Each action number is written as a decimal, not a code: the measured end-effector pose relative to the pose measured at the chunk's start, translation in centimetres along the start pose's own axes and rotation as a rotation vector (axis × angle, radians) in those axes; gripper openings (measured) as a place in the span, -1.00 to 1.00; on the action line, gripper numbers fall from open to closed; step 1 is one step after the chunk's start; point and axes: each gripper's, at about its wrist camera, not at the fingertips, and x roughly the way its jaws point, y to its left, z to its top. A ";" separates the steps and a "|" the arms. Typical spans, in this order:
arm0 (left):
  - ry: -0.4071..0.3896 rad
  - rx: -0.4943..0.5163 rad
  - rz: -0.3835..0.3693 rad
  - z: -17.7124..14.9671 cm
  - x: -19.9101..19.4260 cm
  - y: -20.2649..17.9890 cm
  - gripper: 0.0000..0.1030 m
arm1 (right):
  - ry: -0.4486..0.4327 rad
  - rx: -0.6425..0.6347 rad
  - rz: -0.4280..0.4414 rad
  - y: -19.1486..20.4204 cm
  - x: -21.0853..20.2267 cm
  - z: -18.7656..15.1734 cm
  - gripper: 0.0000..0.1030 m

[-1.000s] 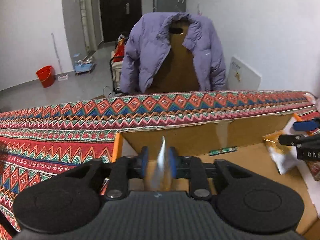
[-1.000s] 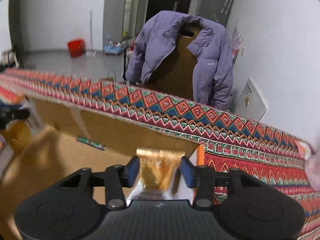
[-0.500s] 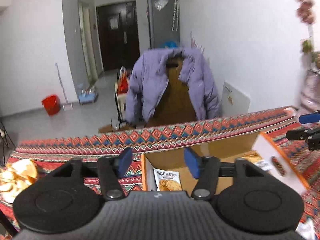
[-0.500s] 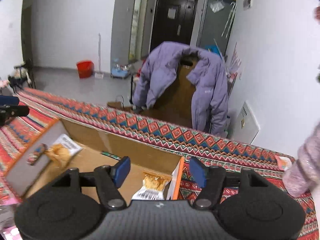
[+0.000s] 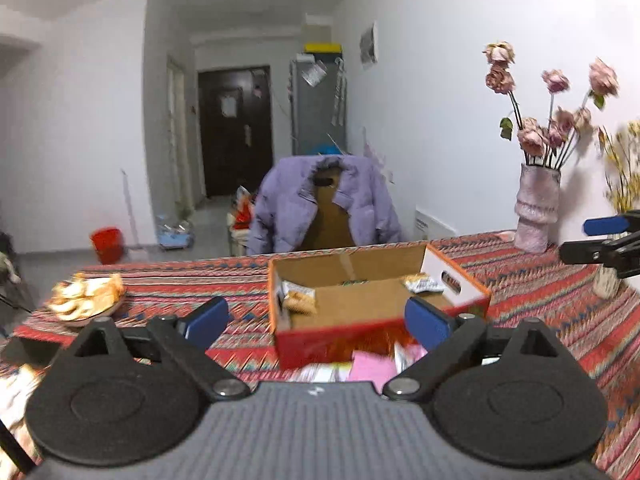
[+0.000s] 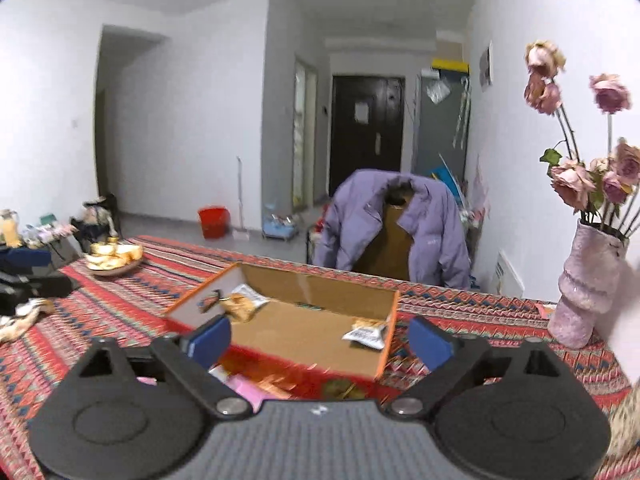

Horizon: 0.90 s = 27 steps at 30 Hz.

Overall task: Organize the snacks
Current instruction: 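Move both open tools back from the box to the snack pile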

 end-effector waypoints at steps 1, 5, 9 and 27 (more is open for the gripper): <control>-0.007 -0.001 0.020 -1.0 -1.2 -0.4 0.90 | -0.011 -0.010 -0.007 0.7 -0.9 -1.0 0.93; -0.022 -0.019 0.090 -4.9 -5.5 -2.1 0.94 | -0.024 -0.017 -0.032 3.3 -4.3 -5.7 0.99; 0.010 -0.011 0.111 -8.6 -7.8 -3.0 0.96 | 0.015 0.057 -0.027 4.2 -6.2 -10.2 1.00; 0.155 -0.057 0.094 -11.9 -5.5 -2.9 0.96 | 0.093 0.098 -0.037 4.9 -6.1 -14.6 1.00</control>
